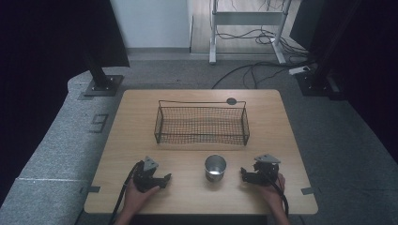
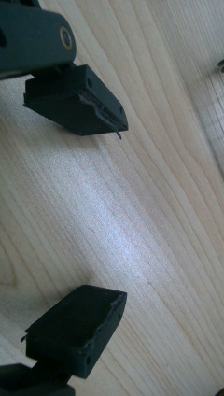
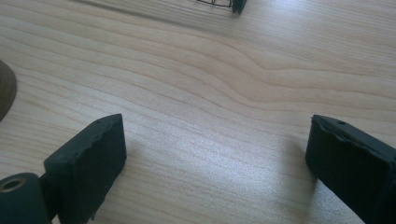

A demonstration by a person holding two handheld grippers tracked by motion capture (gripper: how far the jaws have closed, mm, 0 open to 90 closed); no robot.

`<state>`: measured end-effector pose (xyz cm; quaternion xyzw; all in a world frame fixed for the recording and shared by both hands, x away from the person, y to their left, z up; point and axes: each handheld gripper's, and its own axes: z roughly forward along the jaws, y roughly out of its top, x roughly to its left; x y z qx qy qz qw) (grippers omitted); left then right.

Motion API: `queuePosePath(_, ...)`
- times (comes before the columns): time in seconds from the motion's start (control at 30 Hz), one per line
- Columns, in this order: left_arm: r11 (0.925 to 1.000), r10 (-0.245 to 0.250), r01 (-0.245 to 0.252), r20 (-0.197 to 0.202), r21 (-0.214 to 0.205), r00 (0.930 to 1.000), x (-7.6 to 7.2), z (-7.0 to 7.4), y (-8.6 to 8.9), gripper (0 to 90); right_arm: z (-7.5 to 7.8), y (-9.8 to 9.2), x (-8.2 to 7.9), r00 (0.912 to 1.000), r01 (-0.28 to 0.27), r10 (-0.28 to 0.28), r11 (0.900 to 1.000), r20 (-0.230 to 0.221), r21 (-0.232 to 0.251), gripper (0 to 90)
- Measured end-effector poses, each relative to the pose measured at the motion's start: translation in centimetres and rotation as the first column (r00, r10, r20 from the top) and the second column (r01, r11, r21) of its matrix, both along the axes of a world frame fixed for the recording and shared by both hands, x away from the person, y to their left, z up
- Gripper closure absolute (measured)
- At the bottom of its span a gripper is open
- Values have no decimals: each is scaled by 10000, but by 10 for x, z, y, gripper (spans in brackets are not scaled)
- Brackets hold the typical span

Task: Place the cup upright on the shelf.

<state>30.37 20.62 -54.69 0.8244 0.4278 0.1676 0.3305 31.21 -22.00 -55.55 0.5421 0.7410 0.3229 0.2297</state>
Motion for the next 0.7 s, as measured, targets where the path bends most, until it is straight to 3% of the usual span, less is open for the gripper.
queuePosePath(0.43,10000,-4,4,-3,2,10000,0,0,0,163,1,0,-1,9997,-193,193,9998,142,23,116)
queuePosePath(0.63,10000,-1,1,-3,2,10000,0,0,0,163,4,4,-4,9990,-260,258,9996,354,54,129)
queuePosePath(0.7,10000,-1,1,-3,0,10000,0,0,0,163,10,5,-7,9971,-386,370,9990,661,236,131)
